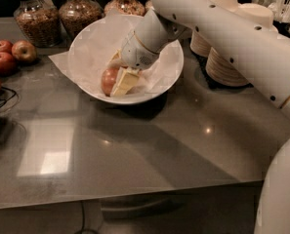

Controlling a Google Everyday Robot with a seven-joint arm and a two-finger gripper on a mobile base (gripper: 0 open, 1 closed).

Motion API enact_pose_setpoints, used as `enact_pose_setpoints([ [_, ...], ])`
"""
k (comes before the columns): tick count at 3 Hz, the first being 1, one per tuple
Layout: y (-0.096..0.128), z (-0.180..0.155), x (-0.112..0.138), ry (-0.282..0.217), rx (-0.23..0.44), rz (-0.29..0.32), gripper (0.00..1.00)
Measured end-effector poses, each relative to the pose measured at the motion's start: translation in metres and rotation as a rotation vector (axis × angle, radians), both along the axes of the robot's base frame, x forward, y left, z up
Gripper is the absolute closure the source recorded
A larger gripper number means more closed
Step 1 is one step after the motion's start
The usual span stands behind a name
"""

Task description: Pick apple from white bowl

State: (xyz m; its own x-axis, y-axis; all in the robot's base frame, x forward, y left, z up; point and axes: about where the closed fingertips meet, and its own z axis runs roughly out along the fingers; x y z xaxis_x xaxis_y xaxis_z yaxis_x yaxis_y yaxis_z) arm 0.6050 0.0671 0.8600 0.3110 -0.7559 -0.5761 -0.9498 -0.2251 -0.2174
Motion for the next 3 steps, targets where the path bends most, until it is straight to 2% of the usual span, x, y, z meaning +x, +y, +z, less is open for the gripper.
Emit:
enact_pose_setpoints([
  [1, -0.007, 0.008, -0.001, 0.002, 0.064, -0.008, 1.00],
  [3, -0.045, 0.068, -0.006, -0.082, 0.277, -0.032, 1.00],
])
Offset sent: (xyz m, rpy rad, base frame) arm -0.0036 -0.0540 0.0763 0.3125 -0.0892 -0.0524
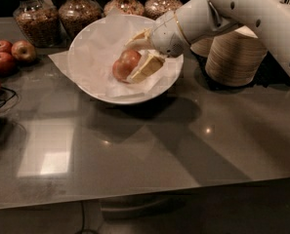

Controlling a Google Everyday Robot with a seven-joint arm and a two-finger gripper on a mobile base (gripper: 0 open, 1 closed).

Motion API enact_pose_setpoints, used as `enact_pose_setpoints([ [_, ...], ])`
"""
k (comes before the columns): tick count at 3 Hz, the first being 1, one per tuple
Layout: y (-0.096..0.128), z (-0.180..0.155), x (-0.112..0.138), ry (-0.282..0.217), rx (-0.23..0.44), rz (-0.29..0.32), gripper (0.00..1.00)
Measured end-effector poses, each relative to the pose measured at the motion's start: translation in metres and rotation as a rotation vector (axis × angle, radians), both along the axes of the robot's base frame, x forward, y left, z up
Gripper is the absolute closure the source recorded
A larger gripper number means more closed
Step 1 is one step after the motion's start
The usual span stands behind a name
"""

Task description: Pick apple from white bowl

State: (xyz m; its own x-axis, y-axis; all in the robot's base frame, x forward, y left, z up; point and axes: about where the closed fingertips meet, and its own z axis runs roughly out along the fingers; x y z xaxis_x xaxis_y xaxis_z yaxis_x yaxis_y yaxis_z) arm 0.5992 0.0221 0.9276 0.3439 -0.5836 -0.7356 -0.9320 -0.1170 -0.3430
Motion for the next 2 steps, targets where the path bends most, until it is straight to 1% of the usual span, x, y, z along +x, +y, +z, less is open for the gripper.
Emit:
enact_pose_setpoints([
  [1, -0.021, 0.028, -0.005, -0.043, 0.081, -0.009, 1.00],
  [2, -0.038, 0.077, -0.027, -0.077, 0.089, 0.012, 1.00],
])
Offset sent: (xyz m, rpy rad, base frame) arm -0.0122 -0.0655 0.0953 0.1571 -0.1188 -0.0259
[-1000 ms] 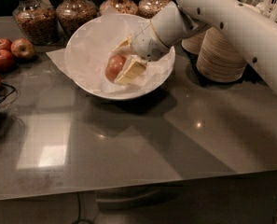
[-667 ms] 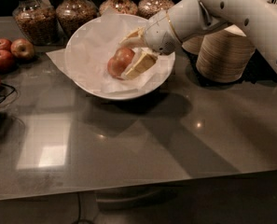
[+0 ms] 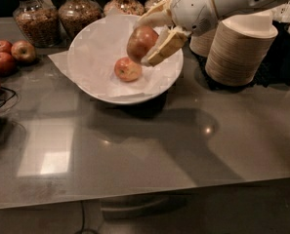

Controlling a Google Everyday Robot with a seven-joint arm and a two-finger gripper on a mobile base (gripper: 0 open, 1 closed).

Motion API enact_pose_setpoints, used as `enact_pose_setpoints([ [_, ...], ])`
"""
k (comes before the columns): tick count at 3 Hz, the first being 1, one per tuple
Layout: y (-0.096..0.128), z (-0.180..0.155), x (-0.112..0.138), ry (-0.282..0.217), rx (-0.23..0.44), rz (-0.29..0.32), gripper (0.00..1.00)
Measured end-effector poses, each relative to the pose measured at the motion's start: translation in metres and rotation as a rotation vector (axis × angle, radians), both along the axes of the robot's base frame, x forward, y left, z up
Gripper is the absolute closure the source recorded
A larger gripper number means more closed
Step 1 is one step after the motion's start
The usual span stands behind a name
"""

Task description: Pick apple from white bowl

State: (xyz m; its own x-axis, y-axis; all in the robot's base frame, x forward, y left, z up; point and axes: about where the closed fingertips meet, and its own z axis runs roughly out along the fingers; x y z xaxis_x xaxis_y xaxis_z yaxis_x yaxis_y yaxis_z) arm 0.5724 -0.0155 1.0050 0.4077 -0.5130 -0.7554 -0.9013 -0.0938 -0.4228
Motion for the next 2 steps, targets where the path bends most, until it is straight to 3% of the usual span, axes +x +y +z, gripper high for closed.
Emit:
enact_pose_setpoints([
  [2, -0.0011, -0.0109, -0.0145, 0.012, 0.006, -0.031, 1.00],
])
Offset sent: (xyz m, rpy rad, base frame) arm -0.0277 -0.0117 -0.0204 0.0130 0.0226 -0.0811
